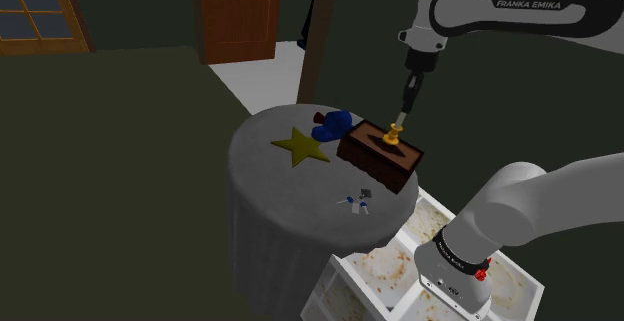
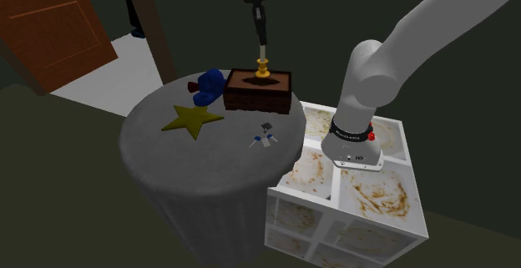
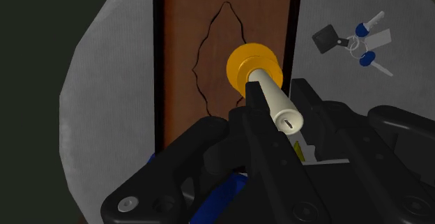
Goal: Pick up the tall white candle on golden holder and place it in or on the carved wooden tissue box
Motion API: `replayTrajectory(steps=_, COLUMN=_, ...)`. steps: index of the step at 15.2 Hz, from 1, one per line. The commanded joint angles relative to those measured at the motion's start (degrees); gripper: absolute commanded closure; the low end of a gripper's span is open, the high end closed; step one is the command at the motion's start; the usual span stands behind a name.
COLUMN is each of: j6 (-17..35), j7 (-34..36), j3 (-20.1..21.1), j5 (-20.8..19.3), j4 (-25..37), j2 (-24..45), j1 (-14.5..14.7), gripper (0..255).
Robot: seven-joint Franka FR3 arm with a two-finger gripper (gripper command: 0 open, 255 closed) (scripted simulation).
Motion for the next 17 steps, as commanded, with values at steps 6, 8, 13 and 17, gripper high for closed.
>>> replayTrajectory(steps=6, j6=5.41, j7=0.22, j3=-0.42, j5=-0.33, j4=-4.95, j2=0.44, j1=-0.13, gripper=255)
replayTrajectory(steps=8, j6=5.89, j7=0.25, j3=-0.45, j5=-0.36, j4=-5.37, j2=0.49, j1=-0.14, gripper=255)
replayTrajectory(steps=13, j6=5.89, j7=0.26, j3=-0.47, j5=-0.37, j4=-5.36, j2=0.5, j1=-0.12, gripper=255)
replayTrajectory(steps=17, j6=5.82, j7=0.22, j3=-0.5, j5=-0.39, j4=-5.23, j2=0.56, j1=-0.12, gripper=0)
